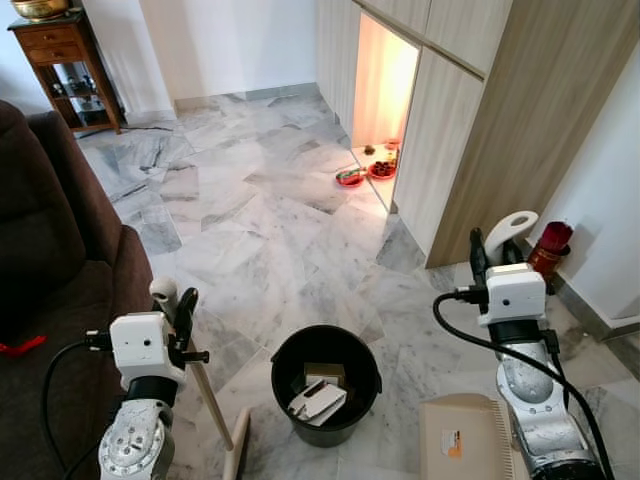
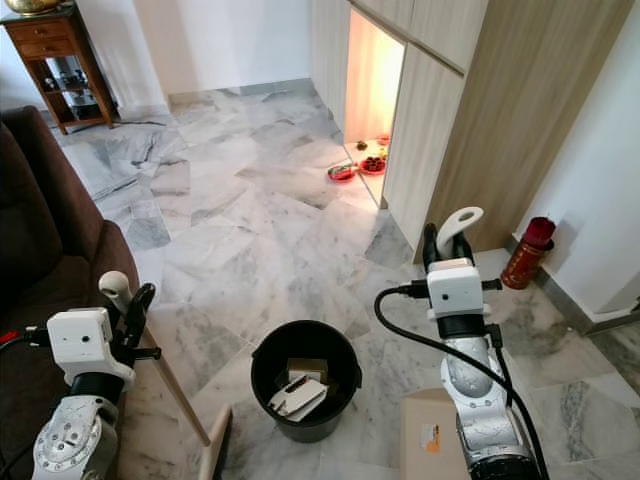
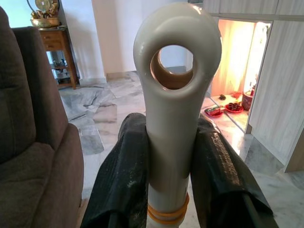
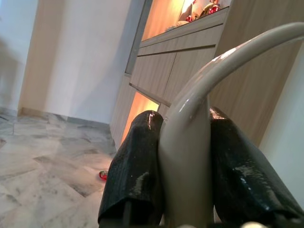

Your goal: Sweep floor

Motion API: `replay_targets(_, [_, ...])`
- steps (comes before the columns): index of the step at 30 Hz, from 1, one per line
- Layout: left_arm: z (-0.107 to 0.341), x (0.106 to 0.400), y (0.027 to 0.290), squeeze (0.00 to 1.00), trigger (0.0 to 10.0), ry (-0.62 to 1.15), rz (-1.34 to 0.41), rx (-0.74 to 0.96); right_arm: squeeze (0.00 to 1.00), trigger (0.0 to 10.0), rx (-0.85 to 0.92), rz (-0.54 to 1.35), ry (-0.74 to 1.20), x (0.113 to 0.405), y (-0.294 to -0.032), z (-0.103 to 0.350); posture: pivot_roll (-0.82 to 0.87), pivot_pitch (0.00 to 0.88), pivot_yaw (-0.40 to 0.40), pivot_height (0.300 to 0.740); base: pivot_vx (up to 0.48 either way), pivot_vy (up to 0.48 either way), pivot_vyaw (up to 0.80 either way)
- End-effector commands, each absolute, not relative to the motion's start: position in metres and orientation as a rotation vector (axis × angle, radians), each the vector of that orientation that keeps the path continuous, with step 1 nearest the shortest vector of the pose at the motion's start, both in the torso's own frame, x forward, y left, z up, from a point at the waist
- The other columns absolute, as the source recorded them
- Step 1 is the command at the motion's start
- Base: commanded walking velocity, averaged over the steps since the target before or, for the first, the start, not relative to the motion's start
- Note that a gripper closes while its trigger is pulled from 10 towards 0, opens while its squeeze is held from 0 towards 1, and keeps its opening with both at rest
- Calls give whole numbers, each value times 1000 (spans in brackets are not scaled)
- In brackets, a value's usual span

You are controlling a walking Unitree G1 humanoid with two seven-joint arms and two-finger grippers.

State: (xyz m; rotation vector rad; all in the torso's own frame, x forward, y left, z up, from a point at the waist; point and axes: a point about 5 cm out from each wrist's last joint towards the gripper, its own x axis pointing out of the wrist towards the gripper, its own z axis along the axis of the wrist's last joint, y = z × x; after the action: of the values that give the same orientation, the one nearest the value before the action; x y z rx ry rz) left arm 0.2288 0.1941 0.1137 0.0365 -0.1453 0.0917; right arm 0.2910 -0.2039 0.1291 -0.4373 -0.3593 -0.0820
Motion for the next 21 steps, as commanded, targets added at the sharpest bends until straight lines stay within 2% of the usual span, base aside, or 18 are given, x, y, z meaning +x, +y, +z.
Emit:
replay_targets(1, [121,228,193,0,10000,-190,75,52,0,10000,-431,-74,-380,293,-203,133,19,0,31,740,0,0,0])
replay_targets(21, [123,232,194,0,10000,-201,60,58,0,10000,-386,-71,-346,293,-202,124,33,0,32,740,0,0,0])
